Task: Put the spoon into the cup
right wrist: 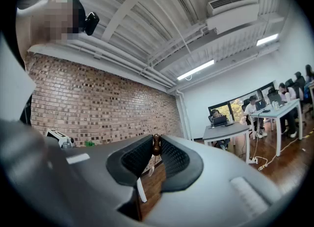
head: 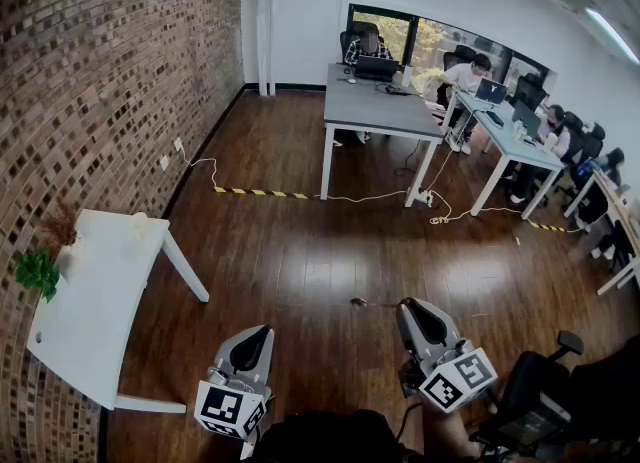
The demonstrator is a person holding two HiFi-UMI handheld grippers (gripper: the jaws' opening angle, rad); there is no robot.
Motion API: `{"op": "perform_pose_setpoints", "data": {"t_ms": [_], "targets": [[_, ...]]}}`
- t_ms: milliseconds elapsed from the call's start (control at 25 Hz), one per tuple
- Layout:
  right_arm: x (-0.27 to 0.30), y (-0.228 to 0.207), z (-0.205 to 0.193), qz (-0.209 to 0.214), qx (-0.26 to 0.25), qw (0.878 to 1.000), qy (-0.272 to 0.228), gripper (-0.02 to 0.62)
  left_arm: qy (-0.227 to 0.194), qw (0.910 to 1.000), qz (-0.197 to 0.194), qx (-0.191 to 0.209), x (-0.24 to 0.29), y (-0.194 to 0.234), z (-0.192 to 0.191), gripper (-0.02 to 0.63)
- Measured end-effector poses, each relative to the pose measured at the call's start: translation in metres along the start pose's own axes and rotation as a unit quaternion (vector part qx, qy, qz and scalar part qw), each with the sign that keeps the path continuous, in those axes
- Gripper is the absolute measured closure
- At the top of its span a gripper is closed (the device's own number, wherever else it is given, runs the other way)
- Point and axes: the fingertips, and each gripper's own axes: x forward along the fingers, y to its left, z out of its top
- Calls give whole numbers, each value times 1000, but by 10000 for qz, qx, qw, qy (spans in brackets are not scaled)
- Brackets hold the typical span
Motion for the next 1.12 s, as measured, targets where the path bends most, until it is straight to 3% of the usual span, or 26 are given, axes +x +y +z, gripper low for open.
{"op": "perform_pose_setpoints", "data": {"t_ms": [240, 1120], "targets": [[25, 13, -3, 257, -48, 9997, 32, 539, -11, 9999, 120, 4, 3, 23, 10, 612], [185, -53, -8, 1611, 269, 9863, 232, 540, 69, 9922, 1221, 239, 99, 80, 30, 612]]}}
